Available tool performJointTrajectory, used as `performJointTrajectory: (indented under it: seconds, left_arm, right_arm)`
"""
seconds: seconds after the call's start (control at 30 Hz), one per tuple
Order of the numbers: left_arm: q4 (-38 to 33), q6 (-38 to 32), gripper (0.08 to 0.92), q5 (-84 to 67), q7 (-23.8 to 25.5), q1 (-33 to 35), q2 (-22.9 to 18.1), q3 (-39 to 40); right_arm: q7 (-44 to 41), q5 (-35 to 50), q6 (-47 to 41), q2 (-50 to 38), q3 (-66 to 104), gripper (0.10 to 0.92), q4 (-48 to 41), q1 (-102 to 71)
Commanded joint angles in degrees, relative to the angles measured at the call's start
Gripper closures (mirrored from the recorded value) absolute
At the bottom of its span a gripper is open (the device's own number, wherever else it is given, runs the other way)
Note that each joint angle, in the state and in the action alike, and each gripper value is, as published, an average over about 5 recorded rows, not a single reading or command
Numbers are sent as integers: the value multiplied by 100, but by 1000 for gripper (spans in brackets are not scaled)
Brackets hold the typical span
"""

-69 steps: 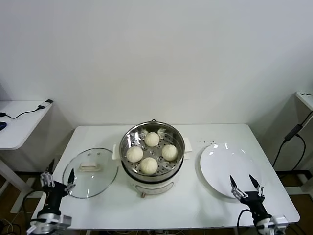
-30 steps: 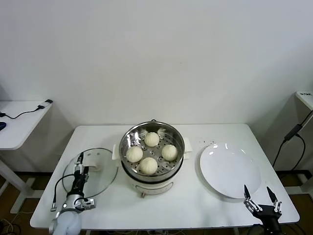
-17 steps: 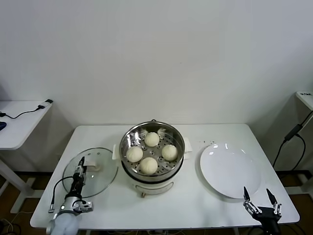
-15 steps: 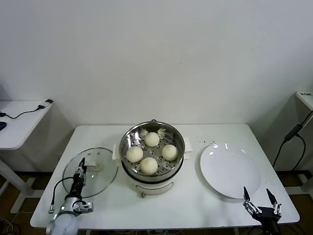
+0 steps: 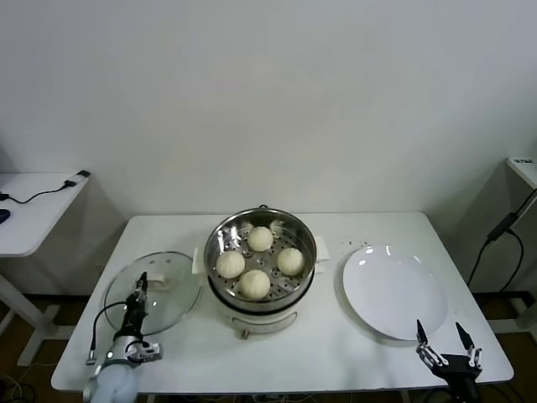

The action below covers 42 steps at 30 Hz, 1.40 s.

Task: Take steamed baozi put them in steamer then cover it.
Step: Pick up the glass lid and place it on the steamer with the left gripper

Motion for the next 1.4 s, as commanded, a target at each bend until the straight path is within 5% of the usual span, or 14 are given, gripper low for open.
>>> performJointTrajectory:
  seconds: [0.03, 0.27, 0.57, 0.87, 1.07, 1.4]
  left_arm:
    - [57, -42, 868, 27, -37, -59, -17, 42]
    - [-1411, 417, 868, -710, 634, 310, 91, -207]
    - [-3892, 2250, 868, -1796, 2290, 754, 1021, -404]
    - [-4855, 3820, 868, -1658, 2697, 206, 1607, 1027]
    - [-5084, 4387, 868, -489, 3366, -448, 1185, 2532]
    - [-4549, 4387, 868, 1451, 4203, -1050, -406, 3891]
  right_arm:
    - [-9, -44, 19, 5, -9, 203, 17, 13]
    - [135, -259, -138, 3, 8, 203, 76, 44]
    - [318, -742, -500, -11, 43, 203, 217, 72]
    - [360, -968, -534, -42, -41, 203, 233, 165]
    - [369, -970, -507, -15, -77, 203, 224, 241]
    - [355, -937, -410, 36, -34, 203, 192, 207]
